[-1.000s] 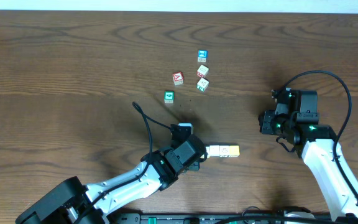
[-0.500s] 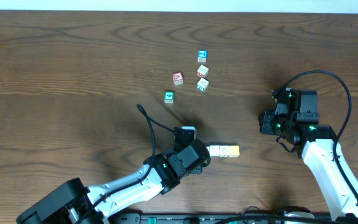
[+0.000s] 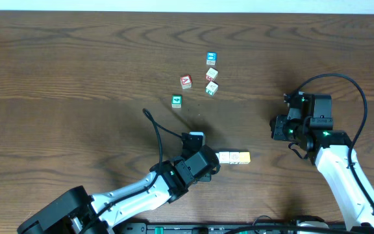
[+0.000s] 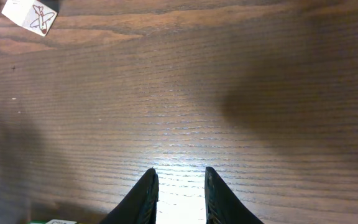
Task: Lift 5 blocks
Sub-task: 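Lower the bee block beside the row and push it in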
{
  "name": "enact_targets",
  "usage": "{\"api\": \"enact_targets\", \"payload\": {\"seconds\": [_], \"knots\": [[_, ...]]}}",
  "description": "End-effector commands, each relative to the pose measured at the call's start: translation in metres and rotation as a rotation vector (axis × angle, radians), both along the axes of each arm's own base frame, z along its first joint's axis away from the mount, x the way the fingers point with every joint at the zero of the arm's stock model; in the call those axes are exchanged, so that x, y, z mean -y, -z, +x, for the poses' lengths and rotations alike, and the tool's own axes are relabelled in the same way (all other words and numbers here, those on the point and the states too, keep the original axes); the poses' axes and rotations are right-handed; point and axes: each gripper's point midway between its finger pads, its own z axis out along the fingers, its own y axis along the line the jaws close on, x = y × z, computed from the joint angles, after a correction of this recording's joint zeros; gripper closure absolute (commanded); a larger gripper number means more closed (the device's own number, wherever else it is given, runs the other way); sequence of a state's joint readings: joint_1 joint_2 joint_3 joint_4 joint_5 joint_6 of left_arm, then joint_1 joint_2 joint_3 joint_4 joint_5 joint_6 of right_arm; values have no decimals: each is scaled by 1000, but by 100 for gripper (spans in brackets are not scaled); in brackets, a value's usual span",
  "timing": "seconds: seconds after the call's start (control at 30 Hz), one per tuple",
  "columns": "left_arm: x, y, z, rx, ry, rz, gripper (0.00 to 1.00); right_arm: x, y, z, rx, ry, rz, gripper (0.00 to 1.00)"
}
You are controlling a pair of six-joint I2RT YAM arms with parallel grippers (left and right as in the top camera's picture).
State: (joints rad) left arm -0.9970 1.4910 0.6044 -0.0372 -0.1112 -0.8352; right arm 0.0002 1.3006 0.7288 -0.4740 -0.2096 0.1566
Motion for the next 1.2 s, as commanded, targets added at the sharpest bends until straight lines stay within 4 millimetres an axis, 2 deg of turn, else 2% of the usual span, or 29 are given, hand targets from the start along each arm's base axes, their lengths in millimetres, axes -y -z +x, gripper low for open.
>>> {"api": "enact_targets", "payload": {"seconds": [0.0, 0.23, 0.77, 1.17], "knots": [[-2, 2, 2, 9, -10, 12, 68, 1, 3, -1, -10, 11, 10, 78], [-2, 2, 2, 9, -10, 12, 56, 1, 3, -1, -10, 12, 11, 78], [-2, -1, 6, 33, -21, 10, 56, 1, 3, -1, -8, 12, 10, 78], [1, -11, 8, 52, -22, -21, 55, 1, 3, -1, -9, 12, 11, 78]]}}
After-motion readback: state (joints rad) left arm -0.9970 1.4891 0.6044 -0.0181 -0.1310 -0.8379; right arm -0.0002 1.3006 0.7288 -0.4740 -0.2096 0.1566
